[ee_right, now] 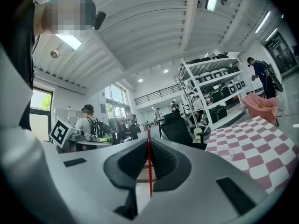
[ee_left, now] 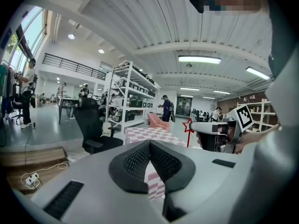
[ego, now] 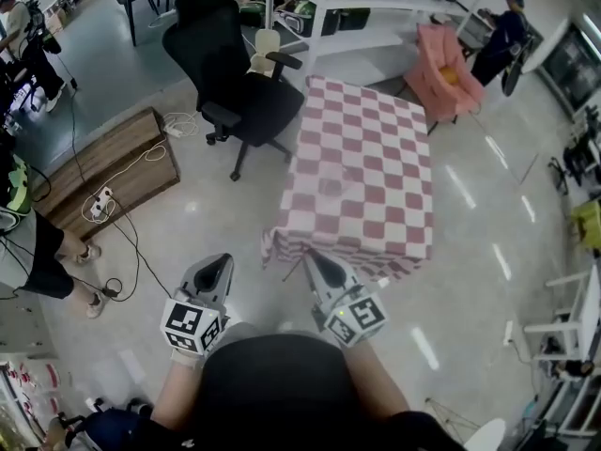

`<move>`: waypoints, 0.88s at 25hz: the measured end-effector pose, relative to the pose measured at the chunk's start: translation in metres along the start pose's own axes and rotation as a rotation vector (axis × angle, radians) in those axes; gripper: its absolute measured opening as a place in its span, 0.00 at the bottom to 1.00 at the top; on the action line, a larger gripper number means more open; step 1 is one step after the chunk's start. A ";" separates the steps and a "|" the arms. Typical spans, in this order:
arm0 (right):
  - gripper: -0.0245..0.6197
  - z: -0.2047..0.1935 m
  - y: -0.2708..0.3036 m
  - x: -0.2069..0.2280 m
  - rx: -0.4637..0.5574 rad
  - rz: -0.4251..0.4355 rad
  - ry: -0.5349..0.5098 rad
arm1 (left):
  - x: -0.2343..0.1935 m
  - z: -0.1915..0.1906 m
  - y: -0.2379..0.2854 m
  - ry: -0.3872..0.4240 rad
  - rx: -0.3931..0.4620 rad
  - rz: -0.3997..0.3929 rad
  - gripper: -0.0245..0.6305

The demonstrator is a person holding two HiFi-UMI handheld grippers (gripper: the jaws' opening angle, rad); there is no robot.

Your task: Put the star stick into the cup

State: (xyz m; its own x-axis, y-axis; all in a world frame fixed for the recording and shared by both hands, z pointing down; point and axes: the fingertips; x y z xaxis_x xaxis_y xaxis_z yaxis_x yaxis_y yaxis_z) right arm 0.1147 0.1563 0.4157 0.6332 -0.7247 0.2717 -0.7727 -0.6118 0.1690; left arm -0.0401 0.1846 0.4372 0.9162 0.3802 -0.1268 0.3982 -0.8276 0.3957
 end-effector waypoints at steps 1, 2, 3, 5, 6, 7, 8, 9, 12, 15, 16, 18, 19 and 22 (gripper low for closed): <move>0.08 0.001 0.002 0.006 0.000 0.003 -0.002 | -0.002 0.002 0.005 -0.001 0.000 0.007 0.10; 0.08 0.001 0.005 0.011 -0.001 0.004 -0.002 | -0.004 0.004 0.011 -0.004 0.000 0.010 0.10; 0.08 0.002 0.008 0.016 -0.003 0.001 0.001 | -0.006 0.005 0.017 -0.006 -0.003 0.008 0.10; 0.08 0.002 0.013 0.026 -0.010 -0.010 0.011 | -0.007 0.005 0.029 -0.010 -0.015 -0.008 0.10; 0.08 0.002 0.017 0.030 -0.014 -0.014 0.013 | -0.009 0.005 0.036 -0.013 -0.019 -0.017 0.10; 0.08 0.003 0.022 0.034 -0.017 -0.017 0.014 | -0.013 0.006 0.042 -0.016 -0.021 -0.024 0.10; 0.08 0.004 0.029 0.037 -0.019 -0.020 0.014 | -0.018 0.007 0.049 -0.020 -0.021 -0.028 0.10; 0.08 0.004 0.037 0.041 -0.021 -0.023 0.015 | -0.025 0.008 0.055 -0.025 -0.020 -0.029 0.10; 0.08 0.009 0.070 0.050 -0.021 -0.043 0.016 | -0.055 0.013 0.075 -0.032 -0.018 -0.043 0.10; 0.08 0.019 0.113 0.057 -0.024 -0.059 0.001 | -0.091 0.027 0.096 -0.023 -0.013 -0.067 0.10; 0.08 0.023 0.128 0.059 -0.026 -0.065 -0.006 | -0.103 0.032 0.102 -0.019 -0.013 -0.074 0.10; 0.08 0.030 0.157 0.064 -0.027 -0.077 -0.013 | -0.126 0.041 0.114 -0.008 -0.014 -0.091 0.10; 0.08 0.034 0.171 0.066 -0.026 -0.084 -0.012 | -0.138 0.046 0.120 -0.005 -0.014 -0.102 0.10; 0.08 0.044 0.211 0.070 -0.019 -0.107 -0.005 | -0.169 0.061 0.131 0.011 -0.012 -0.136 0.10</move>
State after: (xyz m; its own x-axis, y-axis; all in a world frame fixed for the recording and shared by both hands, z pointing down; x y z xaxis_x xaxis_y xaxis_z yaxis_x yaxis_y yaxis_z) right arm -0.0021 -0.0375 0.4283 0.7123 -0.6572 0.2464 -0.7014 -0.6796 0.2151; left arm -0.1401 -0.0130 0.4551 0.8533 0.4928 -0.1702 0.5179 -0.7634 0.3861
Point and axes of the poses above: the fingertips, and each gripper's own axes: y forward along the fingers, x to its right, z out of its top, and after that the axes turned 6 degrees about -x, right-handed
